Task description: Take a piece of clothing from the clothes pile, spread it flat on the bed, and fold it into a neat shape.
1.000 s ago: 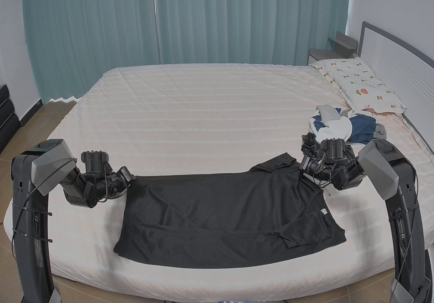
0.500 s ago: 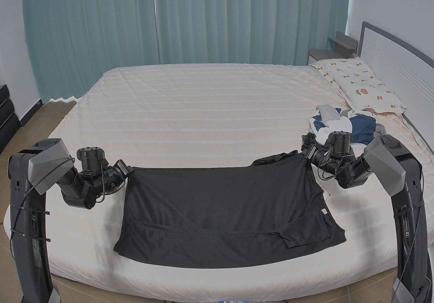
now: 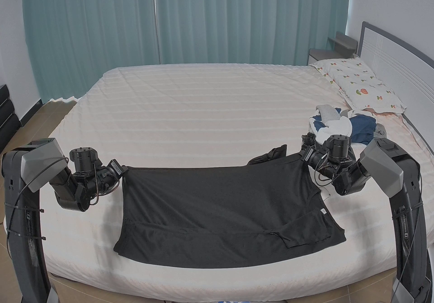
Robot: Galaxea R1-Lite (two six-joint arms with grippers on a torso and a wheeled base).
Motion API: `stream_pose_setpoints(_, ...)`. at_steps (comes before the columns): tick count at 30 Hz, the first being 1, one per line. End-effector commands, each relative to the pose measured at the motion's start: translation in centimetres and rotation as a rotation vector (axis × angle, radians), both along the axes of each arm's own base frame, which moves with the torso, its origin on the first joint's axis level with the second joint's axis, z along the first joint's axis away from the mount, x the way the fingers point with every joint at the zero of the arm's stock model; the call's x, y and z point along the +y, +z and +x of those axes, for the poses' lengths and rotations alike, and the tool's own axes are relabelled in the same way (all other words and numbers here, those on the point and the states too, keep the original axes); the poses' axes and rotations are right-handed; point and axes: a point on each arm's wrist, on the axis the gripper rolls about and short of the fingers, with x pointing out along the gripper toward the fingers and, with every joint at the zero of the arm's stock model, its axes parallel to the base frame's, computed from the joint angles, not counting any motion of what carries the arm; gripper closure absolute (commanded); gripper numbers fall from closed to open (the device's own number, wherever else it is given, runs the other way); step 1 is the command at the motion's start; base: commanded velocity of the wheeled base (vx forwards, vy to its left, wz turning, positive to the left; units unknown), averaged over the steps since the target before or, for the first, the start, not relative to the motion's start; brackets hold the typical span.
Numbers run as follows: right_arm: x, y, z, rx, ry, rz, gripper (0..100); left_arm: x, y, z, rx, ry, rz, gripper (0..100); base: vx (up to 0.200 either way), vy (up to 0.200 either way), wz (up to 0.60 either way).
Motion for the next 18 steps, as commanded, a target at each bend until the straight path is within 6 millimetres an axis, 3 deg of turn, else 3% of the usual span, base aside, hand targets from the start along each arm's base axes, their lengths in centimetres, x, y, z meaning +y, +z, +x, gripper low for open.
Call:
stream_pose_setpoints(1,-0.3,0.1,-0.8,0.015,0.013,0.012,100,0.2,0.1,-0.4,0.007,0.001,0.003,100,0.000,0.000,0.00)
stream_pose_setpoints(14,-0.7,0.4,-1.5,0.023,0.017,0.020,100,0.3,0.0,-0.4,-0.002,-0.013,0.040,100,0.000,0.000,0.00)
stream_pose_setpoints(18,-1.0,1.3,-1.9,0.001,0.023,0.027,100,0.3,0.3,-0.4,-0.010,-0.015,0.042,100,0.000,0.000,0.00)
